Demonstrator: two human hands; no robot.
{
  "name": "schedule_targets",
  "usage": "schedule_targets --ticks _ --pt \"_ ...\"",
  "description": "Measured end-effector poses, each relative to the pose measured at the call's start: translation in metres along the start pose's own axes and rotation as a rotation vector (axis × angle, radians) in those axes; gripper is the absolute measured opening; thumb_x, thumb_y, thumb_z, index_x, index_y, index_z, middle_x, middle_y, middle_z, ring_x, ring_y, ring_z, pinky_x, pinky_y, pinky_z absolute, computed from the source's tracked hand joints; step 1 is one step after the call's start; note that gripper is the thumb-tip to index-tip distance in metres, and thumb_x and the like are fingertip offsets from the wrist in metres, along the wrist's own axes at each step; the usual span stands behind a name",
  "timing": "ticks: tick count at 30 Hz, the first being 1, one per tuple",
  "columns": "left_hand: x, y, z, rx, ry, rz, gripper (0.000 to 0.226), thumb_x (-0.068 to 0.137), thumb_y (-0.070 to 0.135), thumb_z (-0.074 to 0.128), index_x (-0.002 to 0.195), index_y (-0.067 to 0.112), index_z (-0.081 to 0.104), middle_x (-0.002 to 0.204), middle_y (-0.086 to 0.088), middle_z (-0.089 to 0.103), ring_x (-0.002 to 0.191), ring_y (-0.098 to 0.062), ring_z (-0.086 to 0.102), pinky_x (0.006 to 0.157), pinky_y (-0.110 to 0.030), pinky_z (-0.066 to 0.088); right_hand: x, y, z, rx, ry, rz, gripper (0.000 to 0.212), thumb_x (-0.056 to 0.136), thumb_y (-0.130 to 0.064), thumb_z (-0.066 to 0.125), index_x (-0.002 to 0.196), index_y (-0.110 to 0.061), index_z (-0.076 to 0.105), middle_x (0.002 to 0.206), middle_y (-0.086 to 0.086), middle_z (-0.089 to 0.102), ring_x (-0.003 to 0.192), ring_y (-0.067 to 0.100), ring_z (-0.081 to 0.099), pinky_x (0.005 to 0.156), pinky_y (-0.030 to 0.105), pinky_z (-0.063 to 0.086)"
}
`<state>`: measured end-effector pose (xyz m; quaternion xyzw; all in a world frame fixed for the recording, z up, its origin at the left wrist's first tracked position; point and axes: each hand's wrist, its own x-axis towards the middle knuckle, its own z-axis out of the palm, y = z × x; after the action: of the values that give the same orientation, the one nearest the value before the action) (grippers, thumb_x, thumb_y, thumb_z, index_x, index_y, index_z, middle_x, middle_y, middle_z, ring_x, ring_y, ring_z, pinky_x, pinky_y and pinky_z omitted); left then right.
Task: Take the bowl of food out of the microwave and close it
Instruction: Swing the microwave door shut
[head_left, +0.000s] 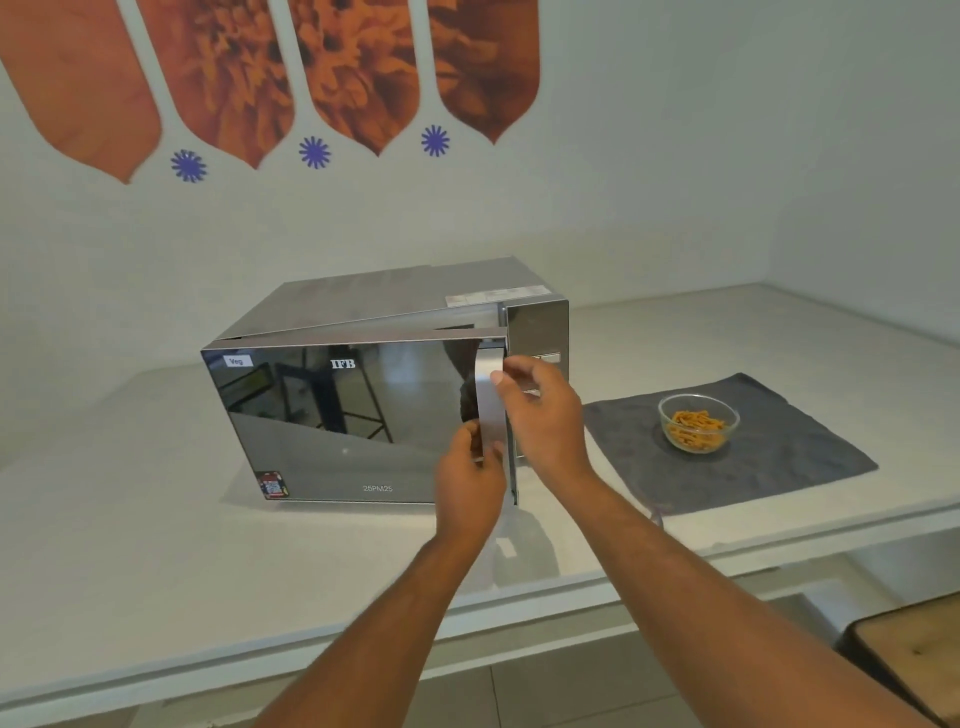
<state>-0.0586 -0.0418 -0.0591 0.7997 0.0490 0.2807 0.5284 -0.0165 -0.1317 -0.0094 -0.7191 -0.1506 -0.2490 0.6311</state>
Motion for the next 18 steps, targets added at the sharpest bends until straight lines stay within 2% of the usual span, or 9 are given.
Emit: schedule_targets --ticks 1,2,5,8,11,15,18 --pt "0.007 -0.002 0.004 -0.001 -0.009 -0.010 0.014 0.098 0.016 0.058 0.109 0.018 0.065 0.094 0.005 0.071 0.083 -0.006 0.066 0.068 -0.008 0.048 0.002 0.004 0.001 0.012 -0.034 0.032 0.024 0.094 -0.027 0.067 0.118 -0.025 0.066 0.097 -0.029 0.060 0.090 -0.017 0.060 0.071 0.001 0.046" --pt "0.013 -0.004 0.007 -0.009 -0.017 -0.022 0.010 0.098 0.016 0.058 0.102 0.022 0.065 0.088 0.007 0.071 0.078 -0.005 0.065 0.063 -0.007 0.047 0.005 0.007 0.003 0.016 -0.059 0.057 0.025 0.095 -0.026 0.066 0.120 -0.023 0.067 0.098 -0.027 0.062 0.089 -0.014 0.061 0.073 0.002 0.046" --pt "0.031 -0.011 0.016 0.010 -0.017 -0.068 0.014 0.098 0.017 0.058 0.089 0.027 0.062 0.077 0.014 0.066 0.070 -0.006 0.062 0.059 -0.007 0.045 0.015 0.016 0.007 -0.025 -0.075 0.105 0.027 0.097 -0.021 0.064 0.124 -0.019 0.066 0.113 -0.006 0.070 0.096 0.004 0.062 0.082 0.013 0.047" --pt "0.046 -0.017 0.025 0.055 -0.032 -0.114 0.010 0.099 0.021 0.056 0.098 0.023 0.066 0.087 0.011 0.067 0.074 -0.006 0.062 0.076 -0.017 0.049 0.029 0.022 0.013 -0.077 -0.067 0.145 0.028 0.098 -0.021 0.063 0.125 -0.018 0.066 0.122 0.002 0.071 0.107 0.016 0.065 0.087 0.021 0.047" --pt "0.057 -0.018 0.030 0.074 -0.041 -0.128 0.023 0.100 0.026 0.055 0.113 0.016 0.070 0.105 0.001 0.073 0.089 -0.017 0.066 0.094 -0.034 0.054 0.043 0.027 0.018 -0.109 -0.060 0.165 0.026 0.098 -0.022 0.063 0.123 -0.019 0.068 0.122 0.003 0.072 0.106 0.019 0.066 0.088 0.025 0.049" --pt "0.068 -0.019 0.036 0.050 -0.019 -0.143 0.025 0.099 0.026 0.057 0.117 0.015 0.071 0.113 -0.004 0.075 0.095 -0.020 0.067 0.100 -0.041 0.055 0.055 0.034 0.022 -0.137 -0.039 0.149 0.023 0.096 -0.022 0.065 0.119 -0.020 0.070 0.117 0.002 0.073 0.094 0.013 0.061 0.087 0.026 0.051" --pt "0.072 -0.022 0.039 0.032 -0.007 -0.147 0.026 0.098 0.025 0.058 0.116 0.013 0.072 0.109 -0.004 0.076 0.095 -0.022 0.069 0.099 -0.043 0.056 0.060 0.039 0.024 -0.149 -0.038 0.139 0.024 0.095 -0.023 0.067 0.119 -0.019 0.071 0.116 0.000 0.074 0.092 0.012 0.062 0.088 0.028 0.052"
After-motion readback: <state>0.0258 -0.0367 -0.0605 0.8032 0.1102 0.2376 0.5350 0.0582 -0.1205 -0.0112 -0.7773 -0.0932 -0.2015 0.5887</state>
